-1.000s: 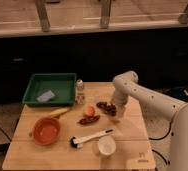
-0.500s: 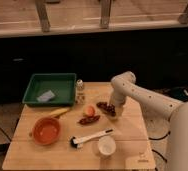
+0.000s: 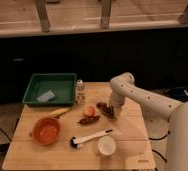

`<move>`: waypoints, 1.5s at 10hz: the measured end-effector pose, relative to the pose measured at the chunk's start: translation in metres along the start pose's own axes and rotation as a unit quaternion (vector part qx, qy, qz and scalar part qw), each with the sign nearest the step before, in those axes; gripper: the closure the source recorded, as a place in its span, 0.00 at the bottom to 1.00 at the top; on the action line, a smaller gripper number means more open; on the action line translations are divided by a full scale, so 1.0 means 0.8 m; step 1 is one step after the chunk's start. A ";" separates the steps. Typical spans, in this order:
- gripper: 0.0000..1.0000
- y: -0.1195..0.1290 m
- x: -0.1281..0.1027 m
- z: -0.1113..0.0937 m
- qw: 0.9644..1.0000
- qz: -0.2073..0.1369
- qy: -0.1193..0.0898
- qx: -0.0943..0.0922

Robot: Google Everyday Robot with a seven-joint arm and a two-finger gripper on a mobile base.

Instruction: Place grapes in red bowl

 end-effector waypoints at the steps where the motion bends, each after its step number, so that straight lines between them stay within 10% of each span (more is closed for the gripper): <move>1: 0.82 -0.001 -0.002 -0.009 1.000 -0.001 0.001 -0.001; 12: 0.77 -0.019 -0.030 -0.048 1.000 -0.022 0.008 0.002; 15: 0.95 -0.022 -0.038 -0.070 0.999 -0.034 0.013 0.002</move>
